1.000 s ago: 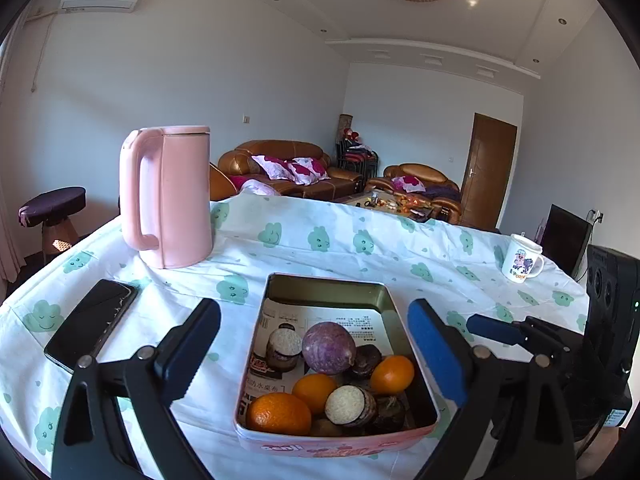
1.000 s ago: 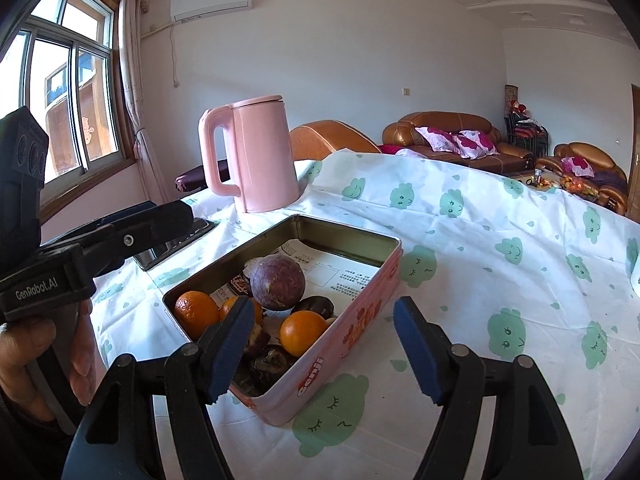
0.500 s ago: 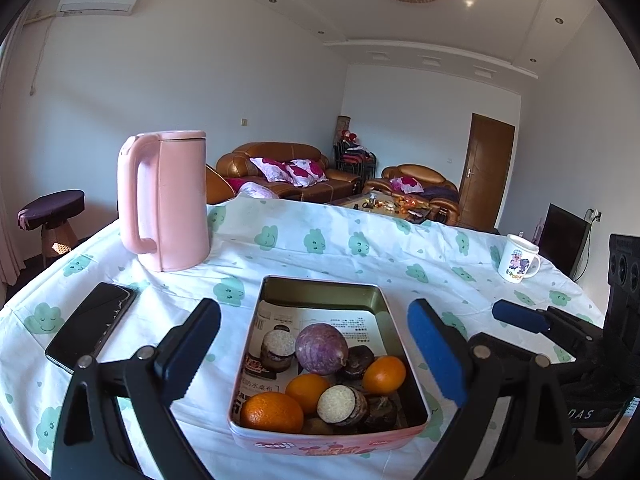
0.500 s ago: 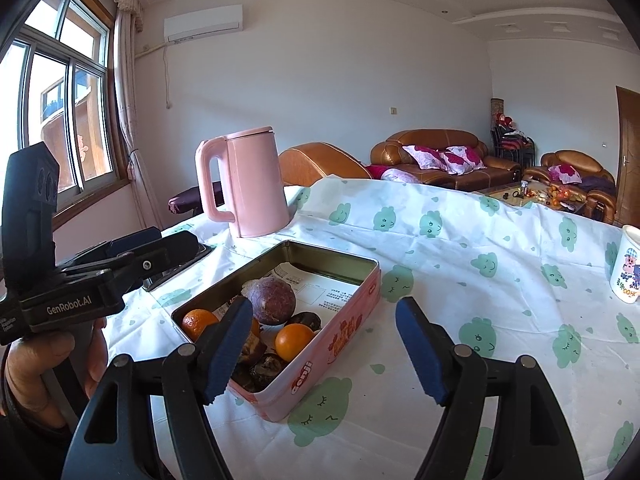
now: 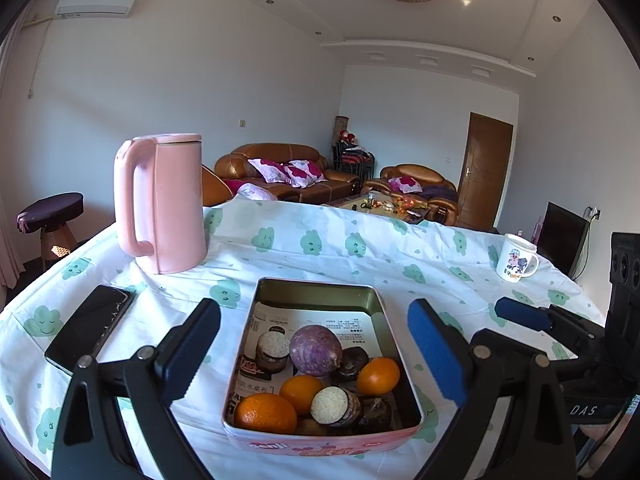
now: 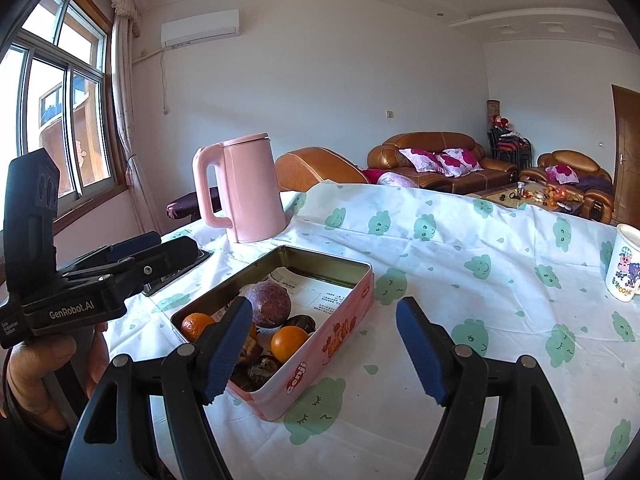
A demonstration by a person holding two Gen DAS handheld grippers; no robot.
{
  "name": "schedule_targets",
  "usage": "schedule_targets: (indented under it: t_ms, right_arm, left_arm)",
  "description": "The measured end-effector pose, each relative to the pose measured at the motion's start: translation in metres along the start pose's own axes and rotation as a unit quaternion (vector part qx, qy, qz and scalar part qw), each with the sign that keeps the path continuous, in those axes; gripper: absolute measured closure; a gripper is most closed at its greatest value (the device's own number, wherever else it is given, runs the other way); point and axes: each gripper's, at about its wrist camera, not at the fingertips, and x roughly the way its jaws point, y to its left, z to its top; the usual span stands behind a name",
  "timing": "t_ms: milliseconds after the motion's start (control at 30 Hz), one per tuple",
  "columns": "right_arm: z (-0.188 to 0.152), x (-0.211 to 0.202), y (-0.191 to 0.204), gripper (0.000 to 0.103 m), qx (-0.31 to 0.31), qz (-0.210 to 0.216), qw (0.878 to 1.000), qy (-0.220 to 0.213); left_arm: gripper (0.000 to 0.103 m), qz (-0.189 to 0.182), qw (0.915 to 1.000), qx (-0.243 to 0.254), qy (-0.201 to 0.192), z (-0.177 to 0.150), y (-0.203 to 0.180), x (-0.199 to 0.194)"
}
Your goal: Organize fruits
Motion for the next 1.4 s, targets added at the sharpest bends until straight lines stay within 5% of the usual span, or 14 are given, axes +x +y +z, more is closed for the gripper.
schedule_targets:
  t_ms: [1400]
  right_arm:
    - [-0.003, -0.016, -0.005, 0.026, -0.014, -0.022, 0.999, -0.021]
  left_arm:
    - [0.0, 0.023, 0.9997, -0.005, -0.008, 0.004, -0.007, -0.002]
